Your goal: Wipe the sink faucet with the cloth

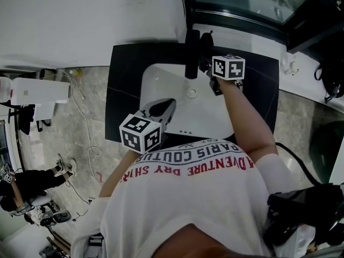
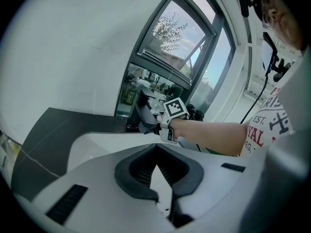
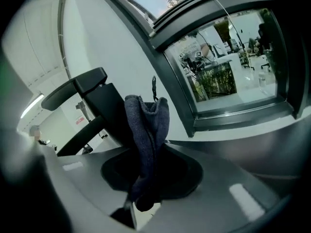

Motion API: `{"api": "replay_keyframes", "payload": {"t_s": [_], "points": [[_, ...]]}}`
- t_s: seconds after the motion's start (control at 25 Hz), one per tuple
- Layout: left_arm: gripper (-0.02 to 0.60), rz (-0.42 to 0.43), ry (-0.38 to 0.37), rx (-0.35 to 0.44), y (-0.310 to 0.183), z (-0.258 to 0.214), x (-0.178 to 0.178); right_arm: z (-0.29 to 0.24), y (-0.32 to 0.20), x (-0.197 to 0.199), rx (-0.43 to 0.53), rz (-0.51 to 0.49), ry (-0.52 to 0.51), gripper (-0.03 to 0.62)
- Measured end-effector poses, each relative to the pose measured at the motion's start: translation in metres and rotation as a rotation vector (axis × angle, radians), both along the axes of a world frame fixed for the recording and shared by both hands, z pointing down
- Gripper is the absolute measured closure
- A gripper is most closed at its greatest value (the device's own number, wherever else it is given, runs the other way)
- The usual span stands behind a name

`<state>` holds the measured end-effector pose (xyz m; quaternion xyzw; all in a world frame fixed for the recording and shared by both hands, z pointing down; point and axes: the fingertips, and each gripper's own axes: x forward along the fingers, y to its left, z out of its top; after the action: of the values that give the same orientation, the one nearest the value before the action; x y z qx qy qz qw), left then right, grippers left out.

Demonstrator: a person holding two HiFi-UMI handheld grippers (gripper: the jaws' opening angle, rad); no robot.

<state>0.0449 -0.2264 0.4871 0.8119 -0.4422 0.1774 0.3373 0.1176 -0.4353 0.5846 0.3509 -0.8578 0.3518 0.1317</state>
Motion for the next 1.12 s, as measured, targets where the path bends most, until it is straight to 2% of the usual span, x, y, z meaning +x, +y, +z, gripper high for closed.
{"api": "replay_keyframes", "payload": {"t_s": [0.2, 0.32, 0.44, 0.68, 0.88, 1.12], "points": [[0.580, 0.001, 0.004, -0.001, -0.002, 0.001, -0.001, -0.005, 0.003, 0.003, -0.009, 0.011, -0.030, 0.514], [0.581, 0.002, 0.012, 0.002, -0.005, 0.001, 0.000, -0.019, 0.016, 0.009, -0.012, 0.032, -0.116, 0.514], [0.580, 0.012, 0.018, 0.003, -0.007, 0.002, 0.003, -0.032, 0.034, 0.015, -0.024, 0.060, -0.247, 0.514], [0.580, 0.035, 0.020, -0.004, -0.008, 0.005, 0.010, -0.031, 0.054, 0.008, -0.022, 0.046, -0.417, 0.514], [0.580, 0.036, -0.014, -0.003, -0.007, 0.008, 0.002, -0.030, 0.057, -0.009, 0.023, -0.010, -0.463, 0.514], [0.580, 0.023, -0.009, -0.020, -0.006, 0.014, -0.004, -0.028, 0.050, -0.023, 0.037, -0.022, -0.518, 0.514]]}}
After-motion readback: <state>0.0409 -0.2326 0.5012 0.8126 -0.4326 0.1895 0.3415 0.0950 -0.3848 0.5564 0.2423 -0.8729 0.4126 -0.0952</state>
